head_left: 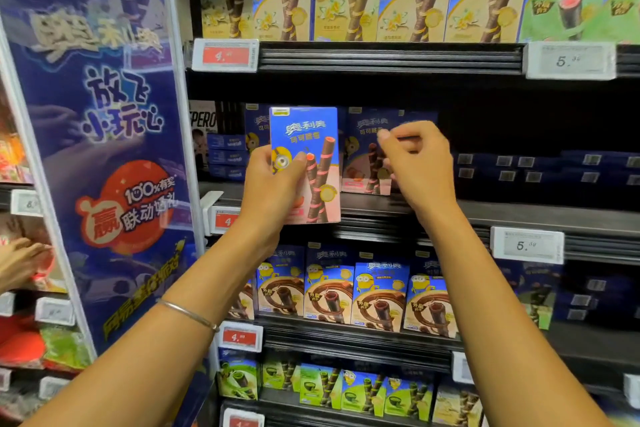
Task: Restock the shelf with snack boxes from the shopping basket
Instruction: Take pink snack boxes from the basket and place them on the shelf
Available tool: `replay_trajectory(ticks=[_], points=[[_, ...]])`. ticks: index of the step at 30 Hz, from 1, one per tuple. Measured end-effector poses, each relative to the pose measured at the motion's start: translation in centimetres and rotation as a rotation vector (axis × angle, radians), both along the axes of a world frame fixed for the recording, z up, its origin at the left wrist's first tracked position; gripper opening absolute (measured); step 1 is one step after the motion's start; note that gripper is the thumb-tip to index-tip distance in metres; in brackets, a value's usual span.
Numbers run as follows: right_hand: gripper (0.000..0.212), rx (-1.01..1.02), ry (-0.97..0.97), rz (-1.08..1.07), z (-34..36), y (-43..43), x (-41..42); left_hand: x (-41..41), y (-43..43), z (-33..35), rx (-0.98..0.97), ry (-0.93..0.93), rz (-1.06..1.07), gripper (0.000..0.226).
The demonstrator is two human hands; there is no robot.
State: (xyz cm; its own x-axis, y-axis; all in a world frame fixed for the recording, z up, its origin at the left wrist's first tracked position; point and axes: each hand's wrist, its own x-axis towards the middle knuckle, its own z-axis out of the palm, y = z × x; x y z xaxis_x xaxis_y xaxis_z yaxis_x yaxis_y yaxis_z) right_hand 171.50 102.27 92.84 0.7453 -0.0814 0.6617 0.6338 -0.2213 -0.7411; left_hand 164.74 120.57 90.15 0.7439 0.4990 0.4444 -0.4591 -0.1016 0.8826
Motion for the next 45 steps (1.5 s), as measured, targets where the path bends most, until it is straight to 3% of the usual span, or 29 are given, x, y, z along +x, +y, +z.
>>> replay_trajectory(ticks=[3, 5, 10, 12, 14, 16, 21, 28, 32, 45], points=[[0.040, -0.168, 0.115, 0.250, 0.5, 0.1, -1.5, 0.7, -1.5, 1.2, 0.040, -0.039, -0.051, 0.032], [0.038, -0.138, 0.153, 0.314, 0.7, -0.1, -1.8, 1.3, -2.5, 1.9, 0.041, -0.076, -0.086, 0.031], [0.025, -0.077, 0.135, 0.216, 0.7, -2.8, -0.6, 2.8, -4.0, 3.0, 0.149, -0.087, -0.129, 0.042], [0.024, -0.039, 0.159, 0.125, 0.4, -4.8, 0.7, 3.5, -3.0, 3.3, 0.327, -0.059, 0.054, 0.054], [0.023, 0.014, 0.186, 0.017, 0.2, -6.6, 2.3, 4.3, -1.3, 3.3, 0.586, 0.017, 0.367, 0.068], [0.023, 0.025, 0.203, -0.081, 0.1, -7.9, 3.7, 4.8, 0.4, 3.5, 0.710, 0.104, 0.545, 0.086], [0.030, -0.097, 0.235, -0.285, -0.8, -9.2, 6.1, 6.6, 3.8, 4.4, 0.604, 0.327, 0.575, 0.121], [0.016, -0.287, 0.259, -0.432, -0.5, -8.1, 6.7, 7.3, 5.1, 3.3, 0.450, 0.406, 0.531, 0.144], [0.027, -0.306, 0.275, -0.439, -0.5, -7.3, 6.8, 7.4, 5.1, 2.7, 0.424, 0.397, 0.489, 0.144], [0.030, -0.373, 0.317, -0.431, -0.3, -6.0, 7.1, 7.7, 5.1, 2.2, 0.472, 0.439, 0.440, 0.136]])
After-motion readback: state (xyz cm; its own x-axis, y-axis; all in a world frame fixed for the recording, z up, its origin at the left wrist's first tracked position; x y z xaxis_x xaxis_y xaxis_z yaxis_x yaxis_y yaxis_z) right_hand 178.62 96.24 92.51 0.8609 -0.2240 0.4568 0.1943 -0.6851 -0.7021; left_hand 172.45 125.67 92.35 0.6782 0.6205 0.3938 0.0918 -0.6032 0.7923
